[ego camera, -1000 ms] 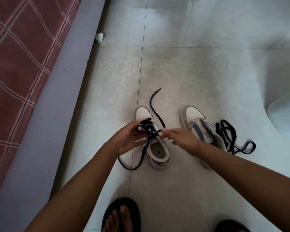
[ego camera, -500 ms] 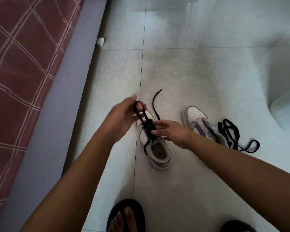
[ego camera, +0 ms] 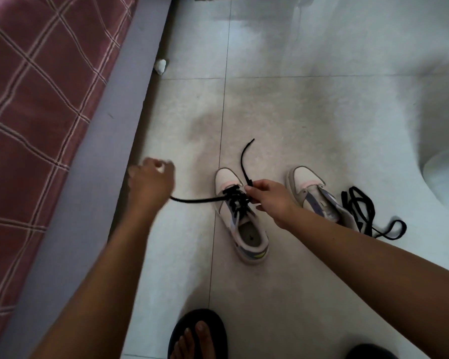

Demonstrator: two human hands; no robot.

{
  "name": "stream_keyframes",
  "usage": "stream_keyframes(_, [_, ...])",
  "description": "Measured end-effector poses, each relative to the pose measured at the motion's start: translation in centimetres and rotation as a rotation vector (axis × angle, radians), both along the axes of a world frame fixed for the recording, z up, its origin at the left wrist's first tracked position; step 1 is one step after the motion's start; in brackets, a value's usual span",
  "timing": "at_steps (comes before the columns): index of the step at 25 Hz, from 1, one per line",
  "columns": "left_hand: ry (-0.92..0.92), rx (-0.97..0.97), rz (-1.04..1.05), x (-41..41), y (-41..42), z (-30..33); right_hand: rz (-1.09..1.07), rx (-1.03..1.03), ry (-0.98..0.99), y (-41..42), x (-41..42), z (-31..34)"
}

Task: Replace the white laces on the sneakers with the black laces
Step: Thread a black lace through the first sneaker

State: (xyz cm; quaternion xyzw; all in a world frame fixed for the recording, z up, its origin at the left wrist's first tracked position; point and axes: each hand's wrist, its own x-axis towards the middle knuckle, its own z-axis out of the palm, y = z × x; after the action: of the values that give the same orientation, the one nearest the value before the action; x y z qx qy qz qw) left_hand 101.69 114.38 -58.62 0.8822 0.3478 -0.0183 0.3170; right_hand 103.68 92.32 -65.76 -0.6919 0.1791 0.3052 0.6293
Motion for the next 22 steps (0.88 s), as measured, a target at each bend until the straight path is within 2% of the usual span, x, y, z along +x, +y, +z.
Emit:
stream_keyframes(1, [0.119, 0.126, -0.114, -0.7, -1.3, -1.3, 0.016, -0.015, -0.017, 0.1, 0.0, 0.0])
stream_keyframes(2, [0.206, 0.088, -0.231, -1.3, -2.7, -2.3, 0.011, -0.003, -0.017, 0.3, -0.1, 0.1])
stream_keyframes(5, [0.367, -0.354, -0.486, -3.0, -7.1, -5.0, 0.008, 0.028, -0.029, 0.7, -0.2, 0.1])
stream_keyframes(6, [0.366, -0.363, -0.57, -3.3, -8.1, -5.9, 0.063, 0.003, -0.057, 0.6, -0.3, 0.0])
stream_keyframes(8, [0.316, -0.229, -0.633, -3.6, -9.3, -8.0, 0.27, -0.113, -0.132, 0.0, -0.5, -0.3])
stream_keyframes(11, [0.236, -0.231, -0.421, -3.6, -9.8, -9.0, 0.456, -0.298, -0.219, -0.6, -0.8, -1.1])
stream_keyframes(15, [0.178, -0.344, -0.385, -3.9, -9.2, -9.5, 0.397, -0.24, -0.234, -0.2, -0.8, -1.4])
stream_keyframes(17, [0.191, -0.501, -0.304, -4.0, -8.5, -9.7, 0.316, -0.192, -0.203, -0.3, -1.0, -1.5])
stream_keyframes(20, [0.136, -0.93, 0.05, -3.2, -8.1, -9.3, 0.292, -0.162, -0.158, -0.6, -1.0, -1.5])
stream_keyframes(22, [0.107, -1.038, 0.188, -2.7, -8.2, -9.3, 0.299, -0.13, -0.09, -0.5, -0.9, -1.3])
